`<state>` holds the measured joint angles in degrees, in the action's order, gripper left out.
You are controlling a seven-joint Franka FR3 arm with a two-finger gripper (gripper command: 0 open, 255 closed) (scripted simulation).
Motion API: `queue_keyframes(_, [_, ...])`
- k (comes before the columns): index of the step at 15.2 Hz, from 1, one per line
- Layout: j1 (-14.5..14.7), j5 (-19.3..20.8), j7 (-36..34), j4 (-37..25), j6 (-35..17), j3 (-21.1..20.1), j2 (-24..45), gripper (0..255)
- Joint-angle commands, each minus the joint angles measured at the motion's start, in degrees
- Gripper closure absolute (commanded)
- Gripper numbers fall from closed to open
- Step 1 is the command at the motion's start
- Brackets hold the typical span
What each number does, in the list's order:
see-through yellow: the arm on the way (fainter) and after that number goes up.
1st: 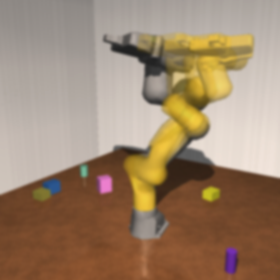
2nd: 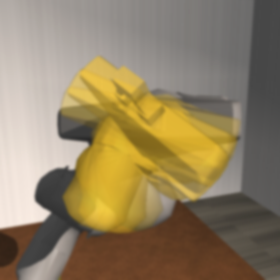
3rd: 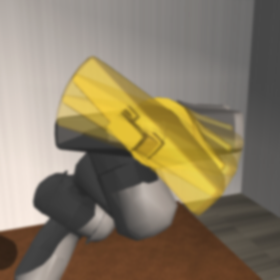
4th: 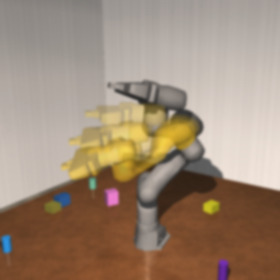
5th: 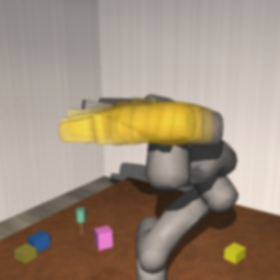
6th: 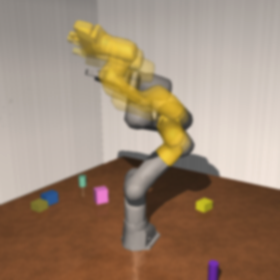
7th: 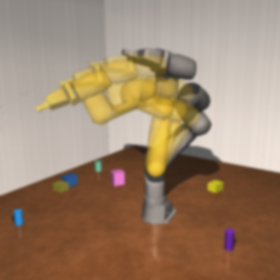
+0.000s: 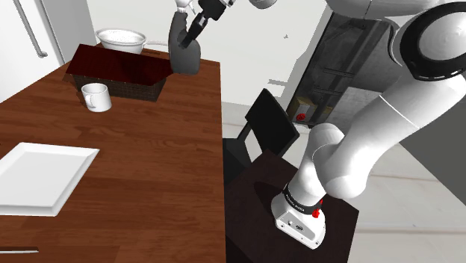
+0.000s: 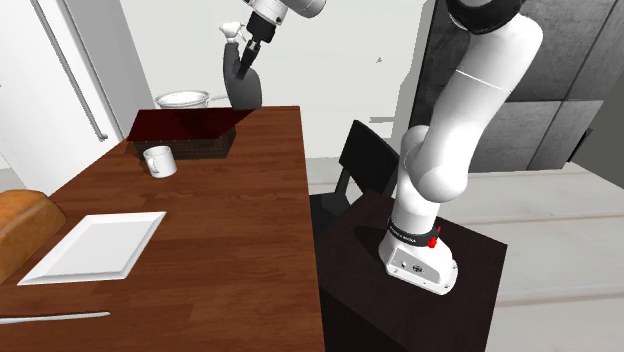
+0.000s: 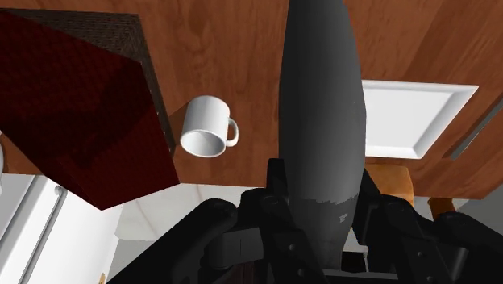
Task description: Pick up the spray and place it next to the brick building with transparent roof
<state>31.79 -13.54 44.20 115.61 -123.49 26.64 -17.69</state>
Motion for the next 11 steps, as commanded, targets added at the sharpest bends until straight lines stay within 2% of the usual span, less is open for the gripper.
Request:
queue_keyframes(1, [1.13,-2.62,1.54,-4.69,0.10,1.54,5.30,255])
queue_keyframes(6, [1.58,-10.38,5.14,-18.42,3.25,4.42,18.86,255])
queue_keyframes(11, [-2.36,-18.43,6.91,-35.76,9.08,4.83,33.58,255])
